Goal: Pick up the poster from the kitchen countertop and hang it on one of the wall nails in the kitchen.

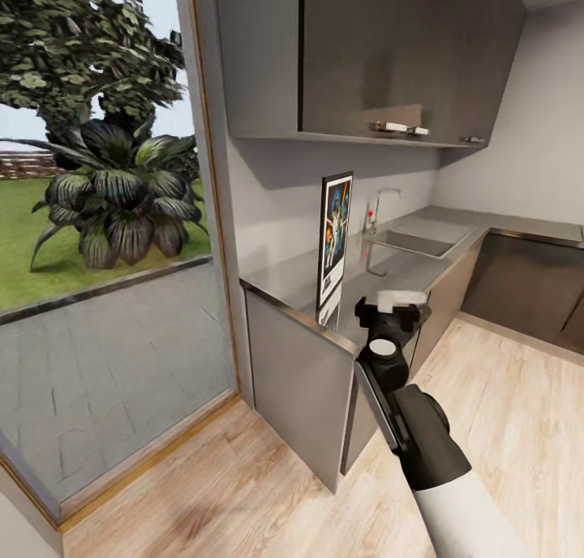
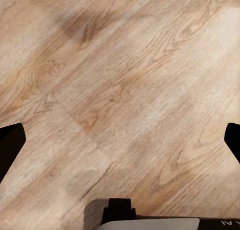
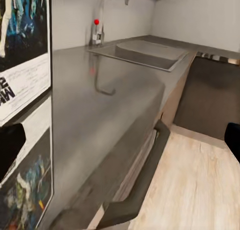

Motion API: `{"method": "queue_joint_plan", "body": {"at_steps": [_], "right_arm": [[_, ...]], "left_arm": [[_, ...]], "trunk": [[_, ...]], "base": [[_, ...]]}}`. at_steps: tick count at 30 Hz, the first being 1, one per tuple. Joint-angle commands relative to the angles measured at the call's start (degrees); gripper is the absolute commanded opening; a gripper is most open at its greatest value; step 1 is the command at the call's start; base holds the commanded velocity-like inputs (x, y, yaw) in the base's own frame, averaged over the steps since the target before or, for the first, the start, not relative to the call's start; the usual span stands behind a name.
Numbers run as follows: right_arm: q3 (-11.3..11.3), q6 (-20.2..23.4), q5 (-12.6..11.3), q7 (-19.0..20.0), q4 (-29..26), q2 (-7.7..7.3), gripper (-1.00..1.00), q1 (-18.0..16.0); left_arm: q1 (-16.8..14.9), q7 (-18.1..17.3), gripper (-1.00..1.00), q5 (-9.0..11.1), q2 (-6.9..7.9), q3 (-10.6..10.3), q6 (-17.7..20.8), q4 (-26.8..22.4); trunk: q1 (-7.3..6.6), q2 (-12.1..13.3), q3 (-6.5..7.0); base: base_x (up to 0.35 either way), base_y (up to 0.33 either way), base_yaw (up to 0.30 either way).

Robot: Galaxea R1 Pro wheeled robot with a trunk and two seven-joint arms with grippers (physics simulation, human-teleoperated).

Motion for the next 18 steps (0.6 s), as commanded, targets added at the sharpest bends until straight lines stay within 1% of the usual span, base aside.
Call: {"method": "queue_joint_plan", "body": {"at_steps": [1,2,5,7,12,13,18], "right_arm": [[0.26,1.05,0.04,-0.28,-0.04,0.21,1.00,-0.93],[0.43,1.90,0.05,-0.29,0.07,0.46,1.00,-1.93],[0.65,2.41,0.05,-0.13,1.15,0.80,1.00,-2.50],[0.84,2.42,0.05,-0.04,1.87,0.85,1.00,-2.58],[2.06,2.21,-0.02,-0.06,2.81,0.87,1.00,-2.59],[2.69,2.10,-0.19,-0.06,3.08,0.87,1.00,-2.59],[2.90,1.86,-0.59,-0.07,3.26,0.87,1.00,-2.44]], "left_arm": [[0.04,-0.02,1.00,-0.01,0.06,0.07,-0.03,-0.08],[0.03,-0.02,1.00,0.02,0.61,0.02,-0.01,-0.15],[0.03,-0.02,1.00,0.07,1.42,0.00,0.05,-0.22],[0.03,-0.02,1.00,0.09,1.56,-0.01,0.06,-0.23],[0.03,-0.02,1.00,0.08,1.61,-0.01,0.06,-0.20],[0.04,-0.02,1.00,0.08,1.63,-0.01,0.06,-0.17],[0.03,-0.02,1.00,0.08,1.63,-0.01,0.06,-0.15]], "trunk": [[0.00,-0.03,-0.05],[0.00,-0.03,-0.05],[0.00,-0.03,-0.05],[0.00,-0.03,-0.05],[0.00,-0.03,-0.05],[0.00,-0.03,-0.05],[0.00,-0.03,-0.05]], "base": [[0.005,0.000,0.000],[0.002,0.000,0.000],[0.139,0.020,0.000],[0.168,0.023,0.000],[0.056,0.008,0.000],[0.165,0.143,0.000],[0.145,0.128,0.000]]}}
